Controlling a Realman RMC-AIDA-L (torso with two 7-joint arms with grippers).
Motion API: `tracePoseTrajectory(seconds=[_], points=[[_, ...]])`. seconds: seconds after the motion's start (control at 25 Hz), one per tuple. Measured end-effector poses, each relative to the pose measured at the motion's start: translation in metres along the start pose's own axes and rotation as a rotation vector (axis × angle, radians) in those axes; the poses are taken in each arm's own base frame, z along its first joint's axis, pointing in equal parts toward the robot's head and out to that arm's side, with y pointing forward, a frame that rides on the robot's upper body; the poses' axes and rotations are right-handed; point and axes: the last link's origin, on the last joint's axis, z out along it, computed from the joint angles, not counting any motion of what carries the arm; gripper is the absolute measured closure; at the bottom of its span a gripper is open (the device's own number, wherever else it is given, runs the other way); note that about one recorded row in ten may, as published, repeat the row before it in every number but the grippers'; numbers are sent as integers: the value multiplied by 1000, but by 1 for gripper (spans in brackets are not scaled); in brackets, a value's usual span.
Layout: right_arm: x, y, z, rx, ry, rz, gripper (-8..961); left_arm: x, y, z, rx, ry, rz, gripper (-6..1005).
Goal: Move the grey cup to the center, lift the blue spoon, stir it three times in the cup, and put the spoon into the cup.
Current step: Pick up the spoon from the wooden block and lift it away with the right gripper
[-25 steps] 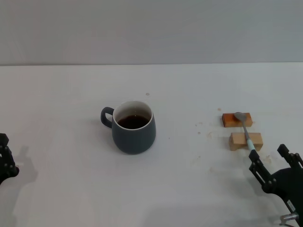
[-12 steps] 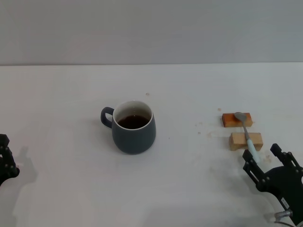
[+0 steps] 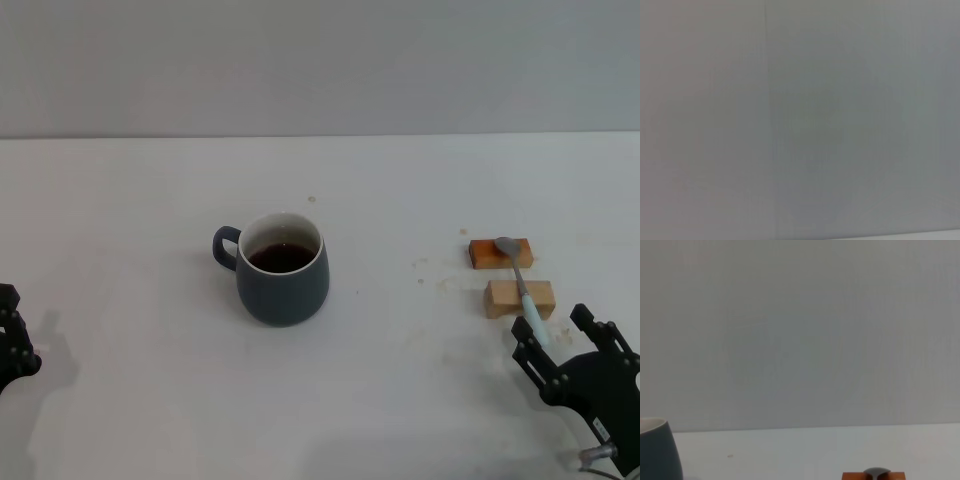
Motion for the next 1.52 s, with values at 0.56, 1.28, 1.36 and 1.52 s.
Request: tracePoseTrajectory(seconds=[0.56,1.28,1.36,1.52], points=[[2,0,1,-2,14,-1,198,0,0,0,0,0,1,1001],[2,0,4,-6,23,9,289,0,-1,0,0,0,2,1001],[3,0,4,-7,29,8,309,0,-1,0,0,0,2,1001],[3,1,5,-9,36,7,322,0,-1,0,0,0,2,1001]])
